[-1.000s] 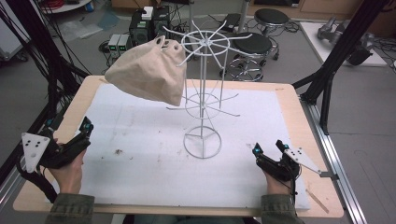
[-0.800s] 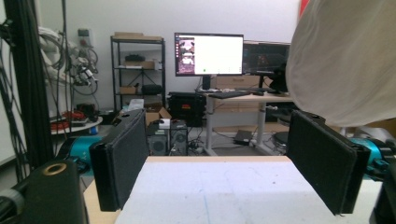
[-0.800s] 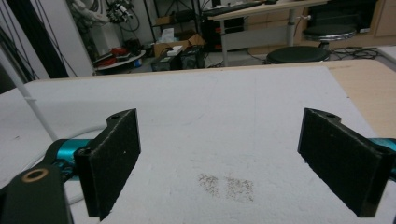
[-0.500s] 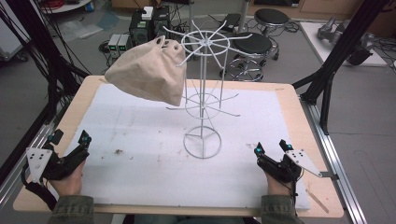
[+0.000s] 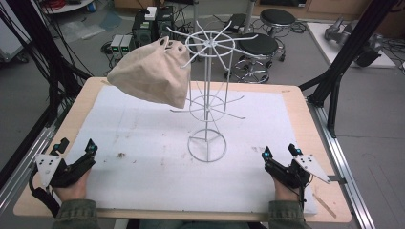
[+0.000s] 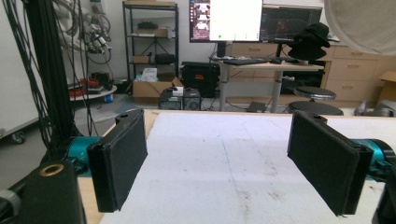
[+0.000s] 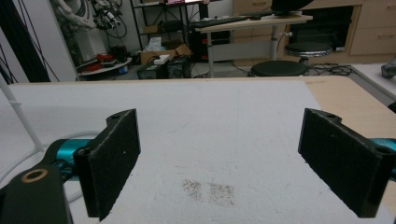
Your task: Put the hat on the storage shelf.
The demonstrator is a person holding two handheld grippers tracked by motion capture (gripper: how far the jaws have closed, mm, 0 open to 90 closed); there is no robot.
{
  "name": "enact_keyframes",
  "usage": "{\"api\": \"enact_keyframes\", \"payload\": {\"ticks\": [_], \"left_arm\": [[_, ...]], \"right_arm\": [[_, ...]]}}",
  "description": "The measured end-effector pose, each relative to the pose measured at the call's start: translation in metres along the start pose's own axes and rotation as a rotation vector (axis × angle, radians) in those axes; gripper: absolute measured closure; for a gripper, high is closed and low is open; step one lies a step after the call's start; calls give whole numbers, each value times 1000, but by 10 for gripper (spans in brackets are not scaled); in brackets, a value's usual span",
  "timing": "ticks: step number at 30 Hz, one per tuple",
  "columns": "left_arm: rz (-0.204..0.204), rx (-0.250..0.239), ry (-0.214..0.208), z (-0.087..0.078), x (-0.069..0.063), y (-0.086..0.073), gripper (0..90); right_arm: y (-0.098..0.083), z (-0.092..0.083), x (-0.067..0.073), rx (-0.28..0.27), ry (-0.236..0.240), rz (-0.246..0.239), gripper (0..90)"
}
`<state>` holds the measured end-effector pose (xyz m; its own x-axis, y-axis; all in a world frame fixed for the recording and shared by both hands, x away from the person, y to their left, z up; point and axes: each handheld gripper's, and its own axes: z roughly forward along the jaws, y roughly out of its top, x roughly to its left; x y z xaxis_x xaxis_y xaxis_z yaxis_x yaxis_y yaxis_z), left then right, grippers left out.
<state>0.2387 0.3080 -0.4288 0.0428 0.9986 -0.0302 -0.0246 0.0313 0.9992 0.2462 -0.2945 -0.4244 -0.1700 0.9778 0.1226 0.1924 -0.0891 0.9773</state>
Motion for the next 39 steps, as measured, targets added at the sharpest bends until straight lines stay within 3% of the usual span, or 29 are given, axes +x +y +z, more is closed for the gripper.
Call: {"api": "enact_keyframes", "payload": {"ticks": [9, 14, 18, 30, 39], "left_arm": [[-1, 8, -17, 1, -3, -1, 203], [-29, 4, -7, -1, 0, -1, 204], [-63, -9, -23, -2, 2, -1, 205], [-67, 10, -28, -1, 2, -2, 202], [-52, 65, -53, 2, -1, -3, 200]], "right_arm": [[-1, -3, -2, 11, 7, 10, 120], [-1, -1, -2, 22, 14, 7, 120], [-1, 0, -2, 28, 18, 13, 121], [-2, 3, -1, 30, 25, 18, 120], [-2, 4, -2, 36, 26, 14, 120]]}}
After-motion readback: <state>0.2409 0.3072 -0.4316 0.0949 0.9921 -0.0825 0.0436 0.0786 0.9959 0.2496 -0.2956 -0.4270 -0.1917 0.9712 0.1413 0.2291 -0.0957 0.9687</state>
